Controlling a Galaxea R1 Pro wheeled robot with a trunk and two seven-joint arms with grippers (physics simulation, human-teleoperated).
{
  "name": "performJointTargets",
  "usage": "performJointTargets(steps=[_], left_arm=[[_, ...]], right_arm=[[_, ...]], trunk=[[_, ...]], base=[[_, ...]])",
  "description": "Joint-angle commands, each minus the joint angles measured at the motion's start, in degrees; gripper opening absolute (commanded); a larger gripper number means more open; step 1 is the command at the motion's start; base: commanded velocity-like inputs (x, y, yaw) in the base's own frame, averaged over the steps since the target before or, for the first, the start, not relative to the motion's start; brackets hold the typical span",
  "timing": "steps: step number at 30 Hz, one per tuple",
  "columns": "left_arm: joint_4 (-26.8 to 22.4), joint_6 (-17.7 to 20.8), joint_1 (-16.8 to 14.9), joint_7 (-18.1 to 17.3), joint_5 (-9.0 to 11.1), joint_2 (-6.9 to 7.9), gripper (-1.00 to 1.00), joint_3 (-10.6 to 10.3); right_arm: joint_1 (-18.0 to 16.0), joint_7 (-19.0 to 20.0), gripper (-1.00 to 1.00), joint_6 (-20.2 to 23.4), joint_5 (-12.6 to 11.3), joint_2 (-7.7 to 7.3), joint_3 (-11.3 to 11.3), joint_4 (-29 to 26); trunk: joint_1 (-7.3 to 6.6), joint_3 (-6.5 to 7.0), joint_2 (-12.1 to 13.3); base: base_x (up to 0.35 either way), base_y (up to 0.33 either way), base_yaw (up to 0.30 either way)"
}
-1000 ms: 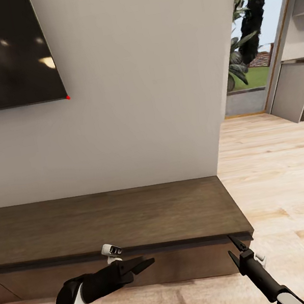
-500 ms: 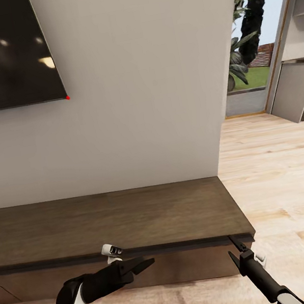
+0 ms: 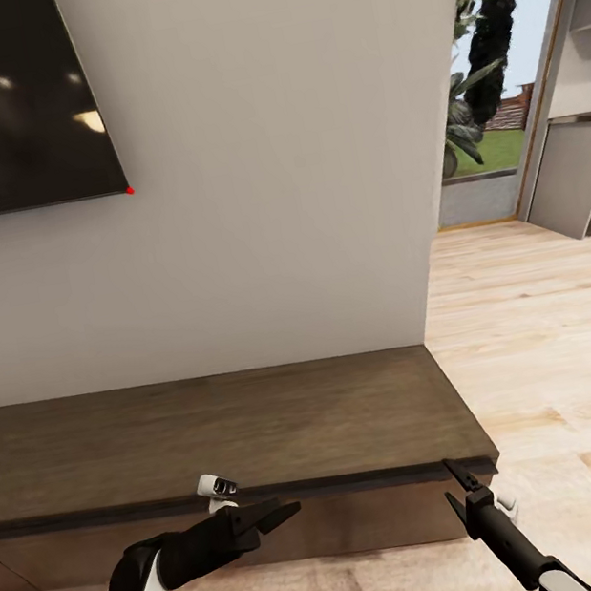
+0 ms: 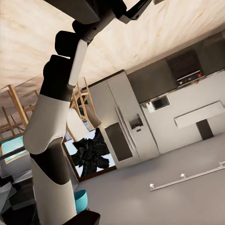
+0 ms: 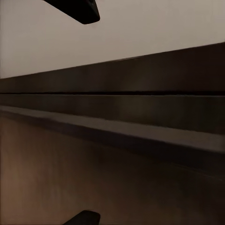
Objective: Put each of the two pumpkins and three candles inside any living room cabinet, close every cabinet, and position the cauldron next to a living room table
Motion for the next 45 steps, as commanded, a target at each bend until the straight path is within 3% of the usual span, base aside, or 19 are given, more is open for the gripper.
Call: performJointTargets(steps=[1,38,45], left_arm=[[0.0,0.6,0.0,0.0,0.2,0.02,1.00,0.0],[0.0,0.6,0.0,0.0,0.4,0.02,1.00,0.0],[0.0,0.6,0.0,0.0,0.3,0.02,1.00,0.0]], right_arm=[[0.0,0.1,1.00,0.6,-0.5,0.00,0.0,0.0],[0.0,0.1,1.00,0.6,-0.6,0.00,0.0,0.0],[0.0,0.1,1.00,0.6,-0.6,0.00,0.0,0.0]], trunk=[[0.00,-0.05,0.0],[0.00,-0.05,0.0],[0.13,-1.16,-0.1]], base=[[0.067,0.000,0.000],[0.014,0.000,0.000],[0.000,0.000,0.000]])
